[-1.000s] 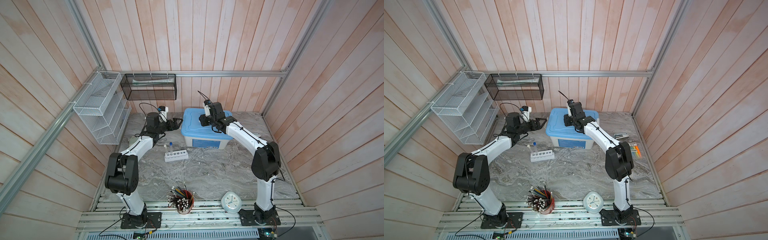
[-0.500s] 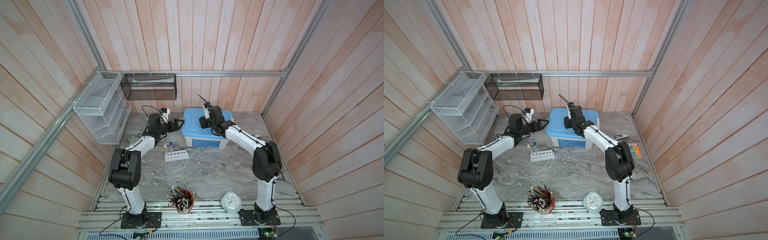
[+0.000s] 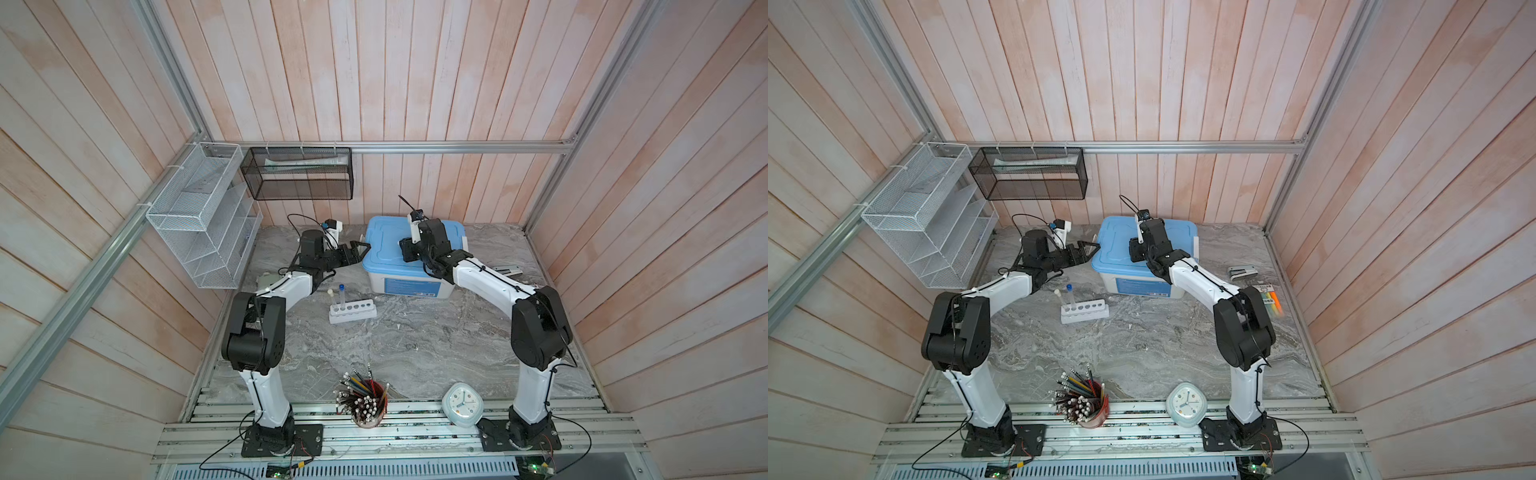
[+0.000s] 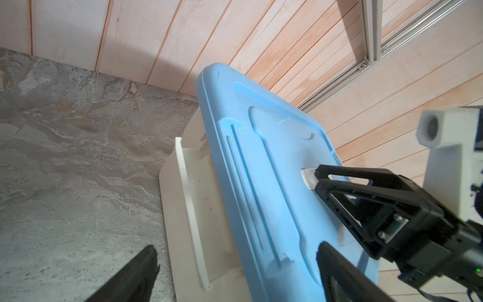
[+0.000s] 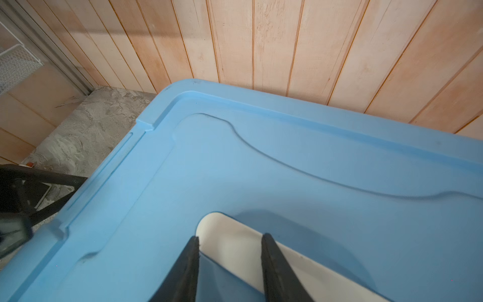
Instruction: Organize the chemistry lab equipment
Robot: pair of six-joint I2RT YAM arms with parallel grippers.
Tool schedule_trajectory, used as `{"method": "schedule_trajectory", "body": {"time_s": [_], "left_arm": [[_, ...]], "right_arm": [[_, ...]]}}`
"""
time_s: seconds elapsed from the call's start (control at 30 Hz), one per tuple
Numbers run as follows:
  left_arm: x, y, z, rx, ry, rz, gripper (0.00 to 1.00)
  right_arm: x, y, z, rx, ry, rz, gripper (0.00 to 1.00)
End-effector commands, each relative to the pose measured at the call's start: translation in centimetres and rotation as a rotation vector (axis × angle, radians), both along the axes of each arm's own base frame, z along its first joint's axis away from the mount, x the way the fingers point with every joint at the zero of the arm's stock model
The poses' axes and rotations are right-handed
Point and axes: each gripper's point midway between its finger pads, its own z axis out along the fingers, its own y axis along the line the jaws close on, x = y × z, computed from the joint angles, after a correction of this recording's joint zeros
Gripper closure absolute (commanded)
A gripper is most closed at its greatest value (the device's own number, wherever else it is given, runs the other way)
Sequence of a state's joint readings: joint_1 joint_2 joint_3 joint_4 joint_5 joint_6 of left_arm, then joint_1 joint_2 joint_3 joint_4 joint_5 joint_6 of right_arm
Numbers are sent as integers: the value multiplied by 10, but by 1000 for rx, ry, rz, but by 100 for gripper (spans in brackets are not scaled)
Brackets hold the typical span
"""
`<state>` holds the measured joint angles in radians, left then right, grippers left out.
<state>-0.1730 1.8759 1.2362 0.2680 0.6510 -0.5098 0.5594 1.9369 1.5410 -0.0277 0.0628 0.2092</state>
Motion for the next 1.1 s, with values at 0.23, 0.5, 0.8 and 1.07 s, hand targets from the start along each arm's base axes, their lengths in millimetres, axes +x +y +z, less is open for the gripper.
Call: {"method": "schedule_trajectory", "body": {"time_s": [0.23, 0.5, 0.8, 1.07], "left_arm": [[10, -14, 4, -24, -5, -41, 4], [16, -20, -8, -19, 14, -54, 4], [15, -31, -8, -35, 15, -94, 6], [13, -37, -8, -49, 17, -119, 11]], "right_arm": [[-25, -5, -63, -65, 189, 17, 59], [-26, -5, -62, -68, 184, 19, 60], [-26, -4, -67, -62, 193, 21, 60], [-27, -4, -70, -61, 199, 22, 59]]}}
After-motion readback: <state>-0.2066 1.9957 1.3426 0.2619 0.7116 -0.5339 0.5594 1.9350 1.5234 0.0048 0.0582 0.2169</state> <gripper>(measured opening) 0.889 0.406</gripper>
